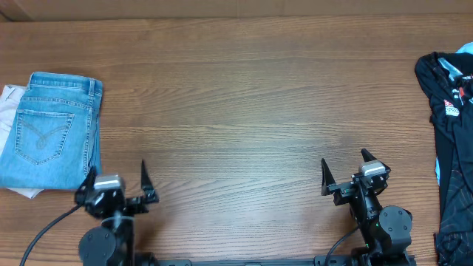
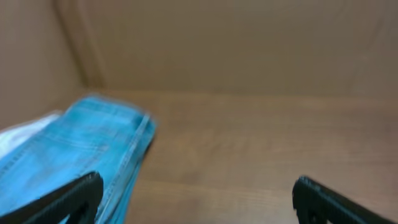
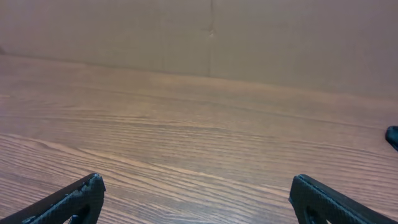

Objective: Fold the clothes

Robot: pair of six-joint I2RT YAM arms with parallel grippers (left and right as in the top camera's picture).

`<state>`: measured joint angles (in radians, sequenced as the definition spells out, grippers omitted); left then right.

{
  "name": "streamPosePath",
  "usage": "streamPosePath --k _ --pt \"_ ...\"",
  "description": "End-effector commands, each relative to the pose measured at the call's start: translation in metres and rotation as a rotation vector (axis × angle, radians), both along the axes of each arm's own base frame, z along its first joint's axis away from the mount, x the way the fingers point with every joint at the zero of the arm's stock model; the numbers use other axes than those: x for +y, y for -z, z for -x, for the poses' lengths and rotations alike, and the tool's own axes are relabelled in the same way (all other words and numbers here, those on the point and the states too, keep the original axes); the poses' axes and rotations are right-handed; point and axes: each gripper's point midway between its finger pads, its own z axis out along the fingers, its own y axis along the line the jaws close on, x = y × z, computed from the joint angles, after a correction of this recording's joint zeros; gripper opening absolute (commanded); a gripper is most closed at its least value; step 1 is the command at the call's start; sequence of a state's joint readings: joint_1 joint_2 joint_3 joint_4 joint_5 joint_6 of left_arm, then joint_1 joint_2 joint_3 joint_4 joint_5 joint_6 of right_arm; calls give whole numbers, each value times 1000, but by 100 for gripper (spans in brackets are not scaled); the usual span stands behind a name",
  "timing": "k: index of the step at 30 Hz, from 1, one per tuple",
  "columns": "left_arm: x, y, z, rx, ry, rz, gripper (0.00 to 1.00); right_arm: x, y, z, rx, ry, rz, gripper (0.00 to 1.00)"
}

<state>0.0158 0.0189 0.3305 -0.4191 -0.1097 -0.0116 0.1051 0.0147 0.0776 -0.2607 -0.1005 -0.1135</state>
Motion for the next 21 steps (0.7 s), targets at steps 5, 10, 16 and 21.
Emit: streamPosePath --k 5,10,16,21 --pt "-23 13 -29 -214 143 -85 100 0 -5 0 -20 -4 4 100" --pt "-38 32 -31 -179 232 -137 100 0 -5 0 -20 -4 4 100" --pt "-36 65 -32 -42 229 -109 100 0 -5 0 -20 -4 4 100" --pt "-36 66 -32 -40 229 -109 100 0 -5 0 -20 -4 4 100"
